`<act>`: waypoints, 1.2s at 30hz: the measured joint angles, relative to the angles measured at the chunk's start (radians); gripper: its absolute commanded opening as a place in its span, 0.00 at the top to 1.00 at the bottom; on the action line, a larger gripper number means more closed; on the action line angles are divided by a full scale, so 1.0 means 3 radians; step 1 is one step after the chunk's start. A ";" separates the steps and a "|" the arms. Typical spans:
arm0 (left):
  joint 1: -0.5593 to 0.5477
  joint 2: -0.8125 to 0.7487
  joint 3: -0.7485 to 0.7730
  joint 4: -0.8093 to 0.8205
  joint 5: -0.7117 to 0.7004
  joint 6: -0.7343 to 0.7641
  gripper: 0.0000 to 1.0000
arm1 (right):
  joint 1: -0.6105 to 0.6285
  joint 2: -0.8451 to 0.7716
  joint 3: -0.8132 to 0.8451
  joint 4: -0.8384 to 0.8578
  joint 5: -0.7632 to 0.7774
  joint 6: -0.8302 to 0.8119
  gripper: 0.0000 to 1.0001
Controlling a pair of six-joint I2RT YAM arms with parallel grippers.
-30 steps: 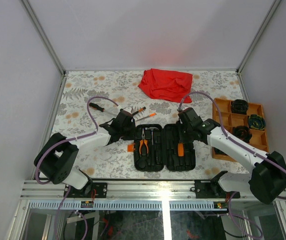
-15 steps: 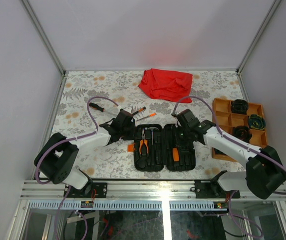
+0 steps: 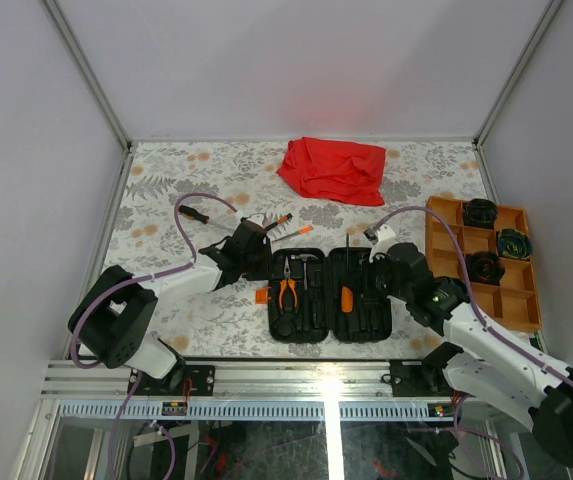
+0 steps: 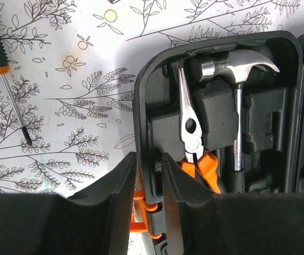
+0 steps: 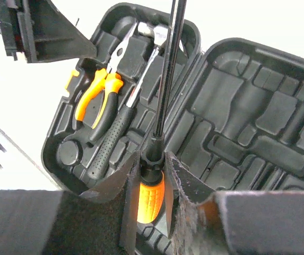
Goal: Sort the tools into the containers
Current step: Place the screwdriver in the storage box.
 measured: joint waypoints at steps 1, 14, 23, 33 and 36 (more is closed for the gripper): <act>0.0000 0.0000 -0.0001 0.0000 0.0000 0.0000 0.75 | 0.0000 -0.0046 -0.0029 0.0046 0.0001 -0.0017 0.95; 0.0000 -0.0188 -0.0005 -0.0004 0.0003 0.0000 0.52 | 0.0000 -0.0640 -0.0380 0.0579 0.0005 -0.0891 1.00; 0.0000 -0.0932 -0.0006 -0.0005 0.0010 -0.0031 0.44 | 0.0001 -0.0603 -0.0158 0.0343 -0.0933 -0.3047 1.00; -0.0579 -0.0964 0.0132 0.0214 0.0652 -0.0102 0.42 | 0.0001 -0.0259 0.0150 -0.0504 -0.1392 -0.5252 1.00; -0.0773 -0.0848 0.0203 0.0369 0.0792 -0.0140 0.42 | 0.0008 -0.0256 0.0169 -0.0668 -0.1387 -0.5636 1.00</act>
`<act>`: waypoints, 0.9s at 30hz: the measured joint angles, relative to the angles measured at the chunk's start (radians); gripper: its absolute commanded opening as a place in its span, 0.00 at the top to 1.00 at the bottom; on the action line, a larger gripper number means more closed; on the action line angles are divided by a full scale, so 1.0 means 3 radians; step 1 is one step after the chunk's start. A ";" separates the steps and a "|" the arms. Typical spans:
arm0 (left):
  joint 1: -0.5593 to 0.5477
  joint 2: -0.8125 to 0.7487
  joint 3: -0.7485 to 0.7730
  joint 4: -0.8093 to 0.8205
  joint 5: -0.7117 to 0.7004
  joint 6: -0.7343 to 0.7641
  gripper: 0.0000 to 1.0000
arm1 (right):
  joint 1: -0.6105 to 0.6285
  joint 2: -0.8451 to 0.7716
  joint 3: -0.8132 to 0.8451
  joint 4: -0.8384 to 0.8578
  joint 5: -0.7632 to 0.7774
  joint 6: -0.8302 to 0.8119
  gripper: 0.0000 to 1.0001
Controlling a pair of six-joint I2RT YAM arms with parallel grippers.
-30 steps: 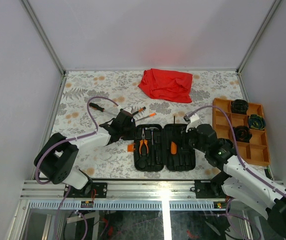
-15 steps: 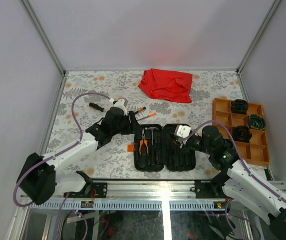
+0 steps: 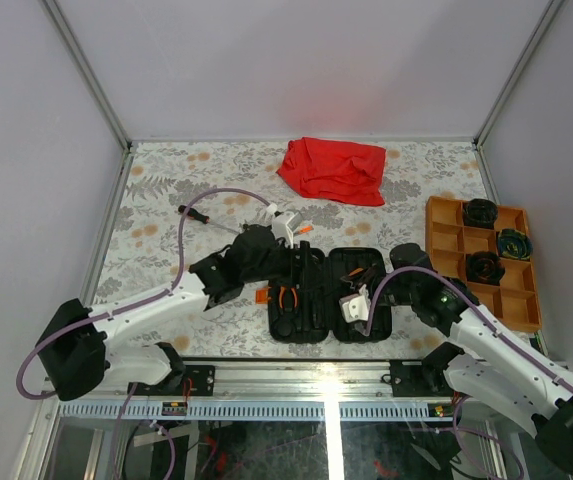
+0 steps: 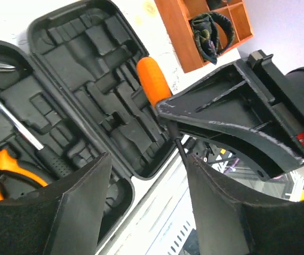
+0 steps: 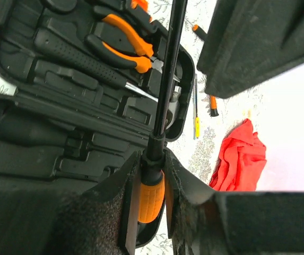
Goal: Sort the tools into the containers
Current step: Place the screwdriver in the storage box.
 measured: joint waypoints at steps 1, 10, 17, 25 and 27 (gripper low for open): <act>-0.0022 0.0024 0.0001 0.0046 0.0031 -0.0008 0.42 | 0.0003 0.0000 0.0001 -0.0036 0.0004 -0.0085 1.00; -0.0240 0.0277 0.0111 0.0158 0.0352 0.0015 0.54 | 0.0084 -0.0043 0.0039 -0.0229 0.0148 -0.0552 1.00; -0.0329 0.0454 0.0191 0.0160 0.0551 0.0075 0.87 | 0.0092 -0.0070 0.0097 -0.0243 0.0174 -0.0629 0.99; -0.0317 0.0553 0.0230 0.0094 0.0530 0.0106 1.00 | 0.0097 -0.0197 0.0094 -0.0299 0.0268 -0.0525 0.56; -0.0320 0.0538 0.0242 0.0107 0.0496 0.0106 1.00 | 0.0098 -0.0289 0.0076 -0.0239 0.0322 -0.0421 0.44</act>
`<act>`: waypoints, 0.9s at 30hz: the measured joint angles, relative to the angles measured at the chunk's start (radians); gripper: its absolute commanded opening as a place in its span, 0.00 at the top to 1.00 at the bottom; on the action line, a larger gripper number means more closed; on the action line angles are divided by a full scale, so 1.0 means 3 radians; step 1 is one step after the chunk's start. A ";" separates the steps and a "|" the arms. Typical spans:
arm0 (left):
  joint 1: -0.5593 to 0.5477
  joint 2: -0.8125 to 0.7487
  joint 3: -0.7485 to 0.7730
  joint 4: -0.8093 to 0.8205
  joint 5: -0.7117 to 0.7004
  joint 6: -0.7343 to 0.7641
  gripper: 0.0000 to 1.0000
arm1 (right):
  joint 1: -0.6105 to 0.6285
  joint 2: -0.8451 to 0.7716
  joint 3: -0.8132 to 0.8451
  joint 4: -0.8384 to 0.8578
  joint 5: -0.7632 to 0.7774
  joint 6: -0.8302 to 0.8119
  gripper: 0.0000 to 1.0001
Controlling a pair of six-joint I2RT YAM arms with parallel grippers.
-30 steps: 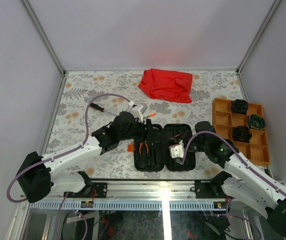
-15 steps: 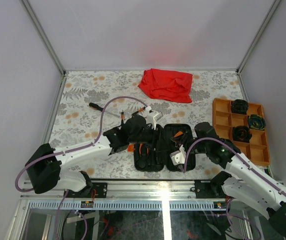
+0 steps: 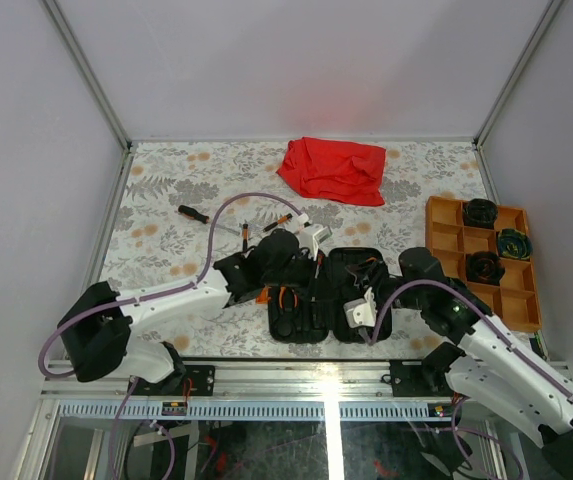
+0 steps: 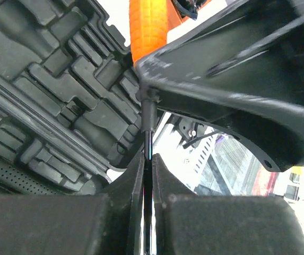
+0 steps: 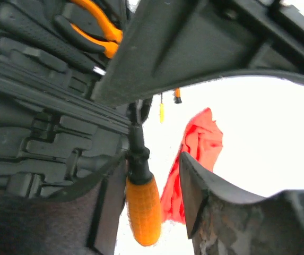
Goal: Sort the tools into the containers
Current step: Place the screwdriver in the storage box.
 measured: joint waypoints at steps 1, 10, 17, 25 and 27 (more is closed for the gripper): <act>-0.0005 -0.0011 0.0000 -0.0004 -0.0032 0.0001 1.00 | 0.0003 -0.0064 -0.0013 0.0060 0.0017 0.0076 0.42; 0.0057 -0.0177 -0.0058 -0.0048 -0.0413 -0.0004 1.00 | 0.0014 -0.0769 -0.0395 0.0956 0.0136 0.1532 0.40; 0.0090 -0.0251 -0.0117 -0.0046 -0.0603 -0.0003 1.00 | 0.0019 -0.0938 -0.0997 0.2033 0.1366 0.4379 0.42; 0.0090 -0.0243 -0.0195 0.0003 -0.0725 -0.0017 1.00 | 0.0018 -0.0359 -0.0462 0.1517 0.2462 0.6945 0.34; 0.0090 -0.0233 -0.0197 0.0018 -0.0726 -0.0022 1.00 | 0.0018 -0.0254 -0.0432 0.1478 0.2494 0.7421 0.34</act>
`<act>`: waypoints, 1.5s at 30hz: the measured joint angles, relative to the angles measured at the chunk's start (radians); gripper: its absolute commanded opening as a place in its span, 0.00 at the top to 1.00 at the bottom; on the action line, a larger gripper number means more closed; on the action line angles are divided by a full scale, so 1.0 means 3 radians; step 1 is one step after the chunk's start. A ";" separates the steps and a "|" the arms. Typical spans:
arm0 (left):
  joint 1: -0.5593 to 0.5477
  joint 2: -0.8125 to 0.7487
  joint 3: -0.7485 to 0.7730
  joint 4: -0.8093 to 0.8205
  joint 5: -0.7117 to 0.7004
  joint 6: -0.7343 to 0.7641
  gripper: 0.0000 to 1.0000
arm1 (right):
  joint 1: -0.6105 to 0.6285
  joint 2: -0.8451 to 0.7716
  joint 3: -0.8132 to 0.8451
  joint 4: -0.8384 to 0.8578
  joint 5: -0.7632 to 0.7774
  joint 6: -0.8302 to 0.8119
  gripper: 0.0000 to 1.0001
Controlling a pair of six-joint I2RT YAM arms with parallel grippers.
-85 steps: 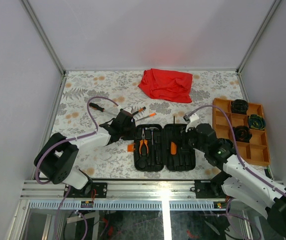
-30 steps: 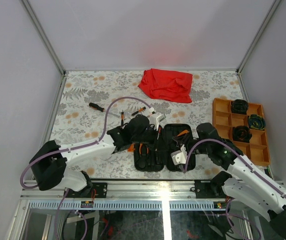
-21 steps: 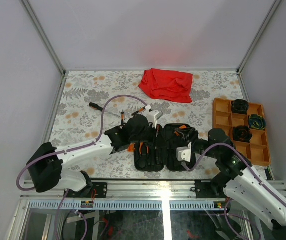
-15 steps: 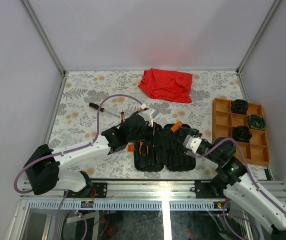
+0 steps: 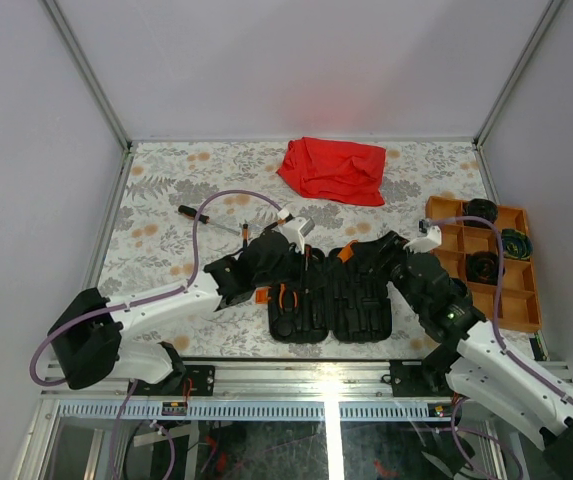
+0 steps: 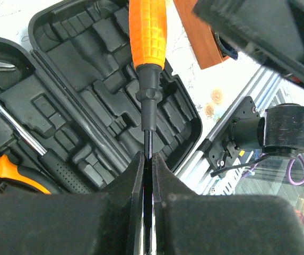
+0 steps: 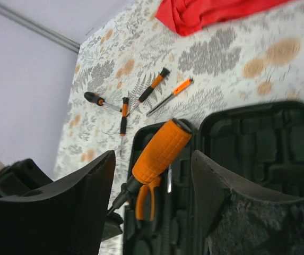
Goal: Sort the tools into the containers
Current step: Place the screwdriver in the storage box.
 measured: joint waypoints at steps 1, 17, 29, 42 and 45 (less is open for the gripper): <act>0.0000 0.0010 0.0000 0.0023 0.0000 -0.0004 1.00 | 0.0000 0.0052 0.0001 -0.0031 0.0010 0.0244 0.34; 0.0000 0.0064 -0.0036 0.0234 0.0006 -0.0028 1.00 | 0.0000 0.0468 -0.0076 0.0128 -0.0150 0.1989 0.52; 0.0014 0.0064 -0.0164 0.0387 0.0034 -0.0037 1.00 | 0.0000 0.0561 -0.0304 0.0421 -0.0229 0.2326 0.91; 0.0020 0.0062 -0.0202 0.0524 0.0169 -0.0093 0.52 | 0.0006 0.0473 -0.0303 0.0275 -0.0057 0.2094 0.96; 0.0022 0.0062 -0.0202 0.0543 0.0179 -0.0097 0.50 | 0.0006 0.0460 -0.0285 0.0135 0.0018 0.1915 0.96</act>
